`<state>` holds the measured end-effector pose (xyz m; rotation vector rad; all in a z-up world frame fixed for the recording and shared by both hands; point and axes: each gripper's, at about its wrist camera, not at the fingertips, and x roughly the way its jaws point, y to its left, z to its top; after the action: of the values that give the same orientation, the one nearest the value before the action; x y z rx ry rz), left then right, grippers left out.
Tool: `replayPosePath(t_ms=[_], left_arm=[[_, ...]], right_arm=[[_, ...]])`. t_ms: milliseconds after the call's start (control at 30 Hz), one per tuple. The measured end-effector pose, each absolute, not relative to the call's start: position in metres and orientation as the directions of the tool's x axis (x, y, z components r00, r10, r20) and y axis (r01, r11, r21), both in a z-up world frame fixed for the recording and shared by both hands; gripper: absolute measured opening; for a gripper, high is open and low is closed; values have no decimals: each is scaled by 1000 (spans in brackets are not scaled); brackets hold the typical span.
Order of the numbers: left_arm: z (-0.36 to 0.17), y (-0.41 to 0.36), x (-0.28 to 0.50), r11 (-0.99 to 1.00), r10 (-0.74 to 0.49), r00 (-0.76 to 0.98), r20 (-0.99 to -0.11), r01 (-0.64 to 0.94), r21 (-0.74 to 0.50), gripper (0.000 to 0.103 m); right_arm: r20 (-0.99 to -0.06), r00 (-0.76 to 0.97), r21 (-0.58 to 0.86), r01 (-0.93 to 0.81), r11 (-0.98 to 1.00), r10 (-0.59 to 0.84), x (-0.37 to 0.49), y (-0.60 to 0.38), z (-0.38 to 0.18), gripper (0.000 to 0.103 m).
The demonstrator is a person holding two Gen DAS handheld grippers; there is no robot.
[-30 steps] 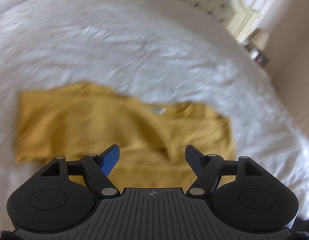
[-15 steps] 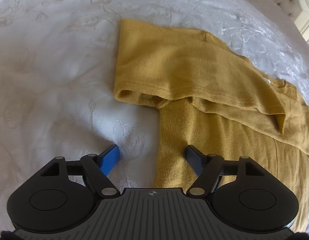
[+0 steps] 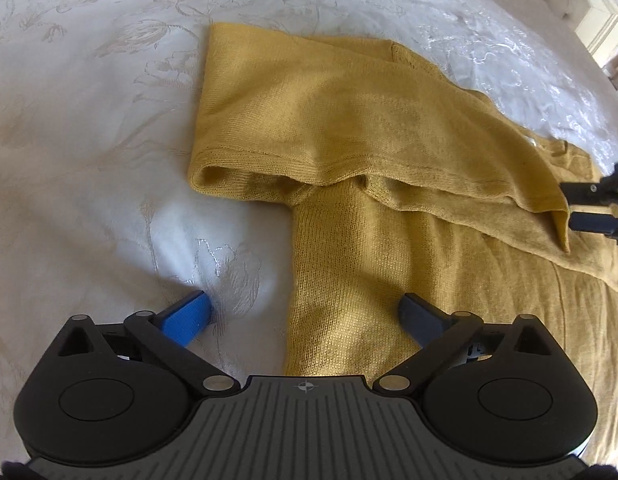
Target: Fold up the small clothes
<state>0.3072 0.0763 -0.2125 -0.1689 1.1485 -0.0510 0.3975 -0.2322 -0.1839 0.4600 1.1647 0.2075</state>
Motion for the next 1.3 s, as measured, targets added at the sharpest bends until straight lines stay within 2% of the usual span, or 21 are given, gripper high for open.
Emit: replayPosePath(t_ms=[33,100,167,200,333,533,700,867,967,1167,1300], left_arm=[[-212,76,306,987,-121,414,-902,-46,-154,102],[-212,74,305,989,-111,418,-902,-45,-143,103],[-212,72,306,990,-102,420,-902,-49,-135,103],[-212,71,306,990,-98,420,-902,-51,-132,103],[-212,74,303,987,-103,436,-894,-65,-146,103],[-205,81,300,980,-127,447,-886,-80,-181,103],[-187,91,304,973,-81,495,-865,-150,-178,103],[-188,88,323,985,-46,473,-880,-126,-120,103],[-189,83,332,995,-24,467,-884,-73,-65,103],[-177,71,332,997,-41,495,-868,-33,-66,103],[-171,58,328,996,-78,520,-850,11,-84,103]], right_arm=[[-829,393,467,96,879,397,399,-233,-187,67],[-830,395,472,120,873,394,401,-232,-188,66],[-833,394,465,118,877,388,403,-231,-186,46],[-835,391,461,116,880,386,404,-230,-184,13],[-776,462,501,38,864,430,403,-230,-148,14],[-689,600,504,-7,864,407,387,-270,-73,13],[-761,587,403,92,911,277,383,-312,-79,13],[-821,518,362,147,920,240,379,-327,-112,13],[-821,507,386,155,909,263,375,-326,-118,13],[-701,608,523,82,848,373,378,-312,-73,13],[-565,694,624,6,781,447,384,-309,-26,13]])
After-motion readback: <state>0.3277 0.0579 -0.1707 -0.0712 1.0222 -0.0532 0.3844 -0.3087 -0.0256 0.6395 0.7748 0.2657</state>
